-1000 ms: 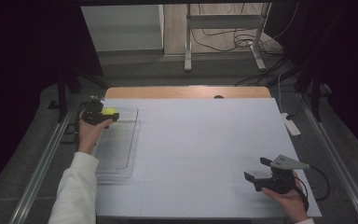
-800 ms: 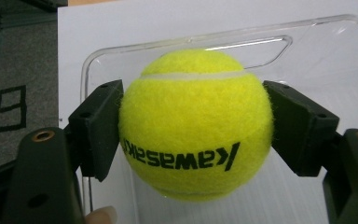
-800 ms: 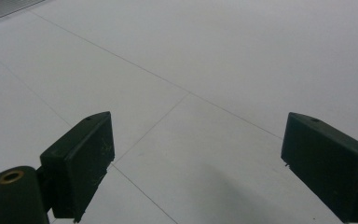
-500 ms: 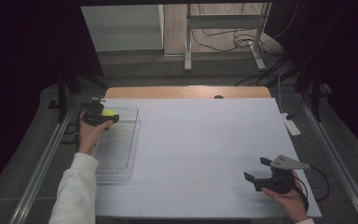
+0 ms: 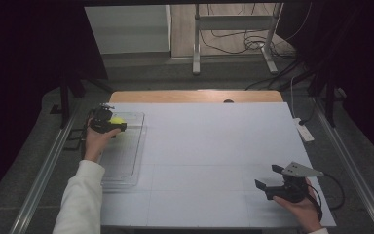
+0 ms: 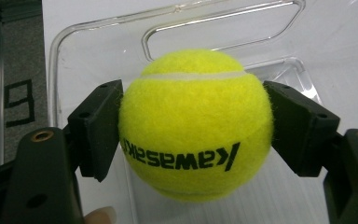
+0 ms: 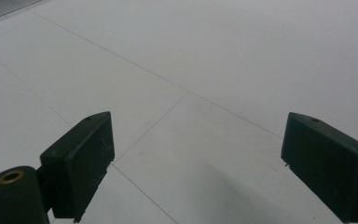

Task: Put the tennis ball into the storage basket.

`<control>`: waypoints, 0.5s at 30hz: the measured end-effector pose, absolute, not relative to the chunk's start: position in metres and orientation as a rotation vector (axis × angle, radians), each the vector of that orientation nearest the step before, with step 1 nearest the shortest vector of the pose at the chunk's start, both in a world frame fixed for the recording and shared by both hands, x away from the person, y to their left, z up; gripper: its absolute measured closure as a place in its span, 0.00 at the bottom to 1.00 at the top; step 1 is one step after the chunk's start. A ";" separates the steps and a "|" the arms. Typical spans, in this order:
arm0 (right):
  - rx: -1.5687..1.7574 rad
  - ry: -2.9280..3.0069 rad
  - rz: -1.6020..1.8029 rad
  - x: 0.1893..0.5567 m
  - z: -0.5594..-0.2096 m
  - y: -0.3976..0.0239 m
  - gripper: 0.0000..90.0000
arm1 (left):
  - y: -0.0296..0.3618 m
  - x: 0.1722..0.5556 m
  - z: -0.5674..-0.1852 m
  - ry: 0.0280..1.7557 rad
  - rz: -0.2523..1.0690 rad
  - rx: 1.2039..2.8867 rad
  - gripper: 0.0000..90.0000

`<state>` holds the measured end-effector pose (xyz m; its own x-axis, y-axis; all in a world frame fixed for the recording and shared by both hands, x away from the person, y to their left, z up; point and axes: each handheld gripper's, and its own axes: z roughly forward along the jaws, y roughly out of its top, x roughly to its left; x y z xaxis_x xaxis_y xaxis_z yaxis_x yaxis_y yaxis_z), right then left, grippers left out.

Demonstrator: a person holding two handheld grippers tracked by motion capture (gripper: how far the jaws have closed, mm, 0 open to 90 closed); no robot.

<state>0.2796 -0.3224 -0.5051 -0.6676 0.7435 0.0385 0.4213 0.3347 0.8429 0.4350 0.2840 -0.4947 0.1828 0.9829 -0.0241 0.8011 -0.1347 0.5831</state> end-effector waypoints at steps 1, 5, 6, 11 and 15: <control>1.034 2.250 1.258 0.280 -0.505 -0.322 0.11 | 0.284 0.435 -0.495 1.666 0.512 2.005 0.29; 1.031 2.250 1.262 0.279 -0.505 -0.322 0.11 | 0.282 0.435 -0.497 1.669 0.509 2.019 0.28; 1.031 2.250 1.262 0.279 -0.505 -0.322 0.11 | 0.282 0.436 -0.497 1.667 0.507 2.029 0.28; 1.035 2.251 1.258 0.280 -0.505 -0.323 0.11 | 0.281 0.438 -0.502 1.680 0.495 2.050 0.28; 1.032 2.251 1.257 0.280 -0.505 -0.323 0.11 | 0.278 0.438 -0.504 1.674 0.518 2.086 0.27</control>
